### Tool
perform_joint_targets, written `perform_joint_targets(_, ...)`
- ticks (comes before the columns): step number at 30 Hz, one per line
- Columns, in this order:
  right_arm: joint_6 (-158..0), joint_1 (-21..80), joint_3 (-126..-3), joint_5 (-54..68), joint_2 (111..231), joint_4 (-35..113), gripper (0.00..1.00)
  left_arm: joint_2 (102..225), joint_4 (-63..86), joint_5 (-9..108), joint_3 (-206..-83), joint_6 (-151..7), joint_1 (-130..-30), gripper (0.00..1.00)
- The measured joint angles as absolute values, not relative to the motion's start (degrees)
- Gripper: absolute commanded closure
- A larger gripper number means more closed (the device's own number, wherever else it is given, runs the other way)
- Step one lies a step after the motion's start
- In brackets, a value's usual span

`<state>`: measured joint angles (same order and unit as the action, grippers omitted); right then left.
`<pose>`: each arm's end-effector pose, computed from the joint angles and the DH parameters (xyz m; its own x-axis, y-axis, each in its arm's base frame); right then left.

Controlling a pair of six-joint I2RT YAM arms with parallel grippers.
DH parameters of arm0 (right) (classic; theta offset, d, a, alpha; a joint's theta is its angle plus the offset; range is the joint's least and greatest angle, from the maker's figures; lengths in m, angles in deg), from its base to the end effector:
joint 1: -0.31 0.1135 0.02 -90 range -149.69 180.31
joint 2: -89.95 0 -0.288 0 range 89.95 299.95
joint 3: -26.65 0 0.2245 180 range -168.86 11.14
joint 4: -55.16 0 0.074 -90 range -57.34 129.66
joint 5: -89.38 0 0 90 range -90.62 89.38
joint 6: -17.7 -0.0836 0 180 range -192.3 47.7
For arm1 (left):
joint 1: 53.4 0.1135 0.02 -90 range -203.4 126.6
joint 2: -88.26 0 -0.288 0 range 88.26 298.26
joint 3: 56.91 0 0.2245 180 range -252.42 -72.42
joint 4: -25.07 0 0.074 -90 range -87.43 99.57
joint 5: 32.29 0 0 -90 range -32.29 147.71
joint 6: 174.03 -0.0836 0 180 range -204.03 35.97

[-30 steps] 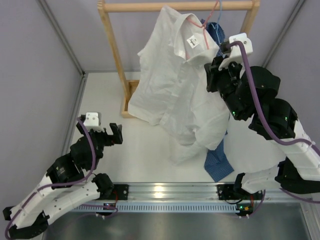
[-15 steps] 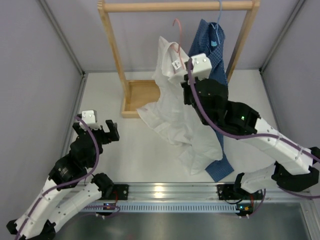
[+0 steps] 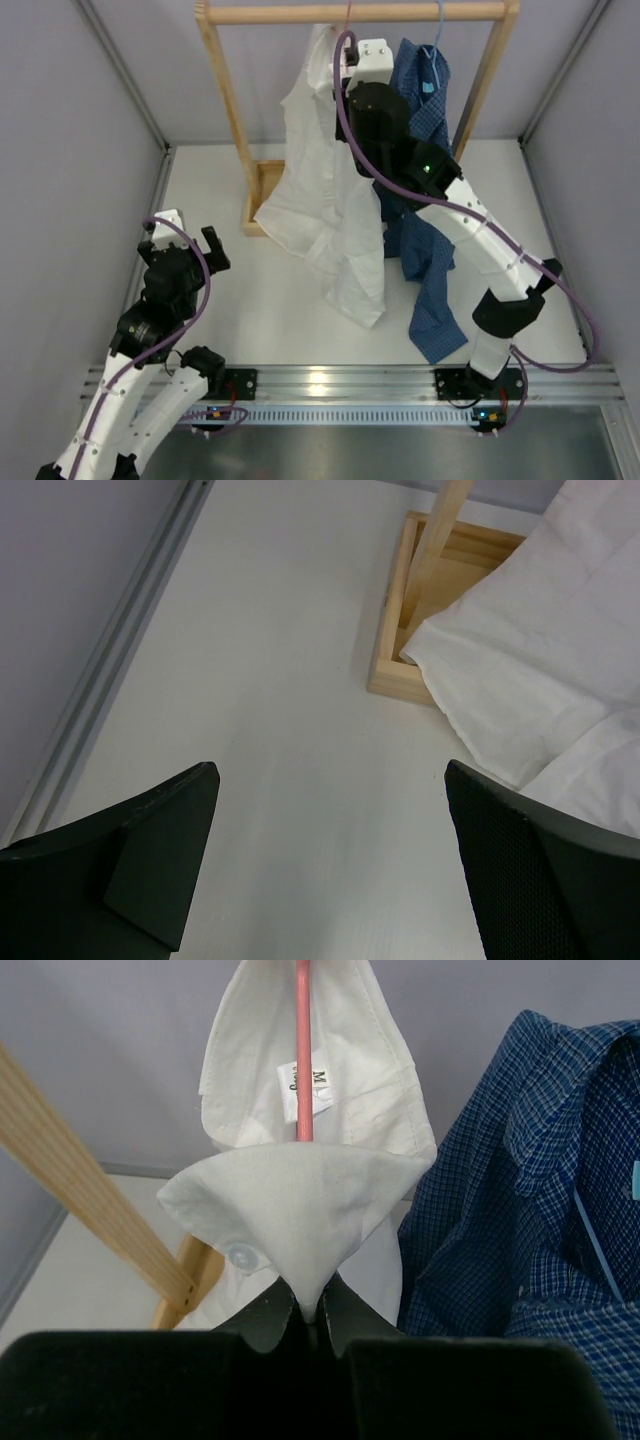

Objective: Place the shirt on the hanger

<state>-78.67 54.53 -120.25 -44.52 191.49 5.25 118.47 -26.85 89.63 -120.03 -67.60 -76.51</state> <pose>0.2629 0.2656 0.5448 -0.0661 0.0450 -0.9968 -0.1742 0.9831 0.0559 0.1062 0.0027 0.3332 -0.2515 -0.1537 -0.9556 -0.2062 0.9732 -0.1022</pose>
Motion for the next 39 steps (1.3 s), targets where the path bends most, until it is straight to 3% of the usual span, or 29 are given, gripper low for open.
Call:
perform_joint_targets(9, -80.33, 48.61, -122.96, -42.22, 199.36, 3.59, 1.00, 118.50, -26.81, 87.38, -119.92, -67.60, -75.97, 0.02)
perform_joint_targets(10, -80.38, 49.04, -122.74, -42.25, 199.58, 3.48, 0.88, 118.50, -26.81, 87.27, -119.92, -67.60, -75.90, 0.02)
perform_joint_targets(12, -81.21, 50.14, -122.26, -42.20, 199.56, 3.43, 0.49, 118.50, -26.81, 87.27, -119.92, -67.60, -75.75, 0.02)
perform_joint_targets(13, -81.56, 50.75, -121.47, -42.25, 199.23, 4.13, 0.08, 118.50, -26.81, 87.27, -119.92, -67.60, -75.66, 0.02)
perform_joint_targets(14, -81.58, 51.43, -119.62, -42.29, 198.31, 5.07, 0.01, 118.52, -26.81, 87.31, -119.92, -67.58, -75.60, 0.02)
perform_joint_targets(21, -82.06, 57.57, -102.94, -40.65, 184.93, 6.49, 0.01, 118.52, -26.81, 88.29, -119.92, -66.99, -74.42, 0.02)
perform_joint_targets(31, -83.94, 59.08, -61.98, -36.43, 144.85, 10.84, 0.01, 116.22, -27.33, 89.23, -119.92, -66.79, -74.15, 0.02)
perform_joint_targets(39, -88.00, 59.08, -39.95, -38.14, 136.50, 9.47, 0.01, 113.34, -27.75, 87.81, -117.15, -66.62, -74.11, 0.02)
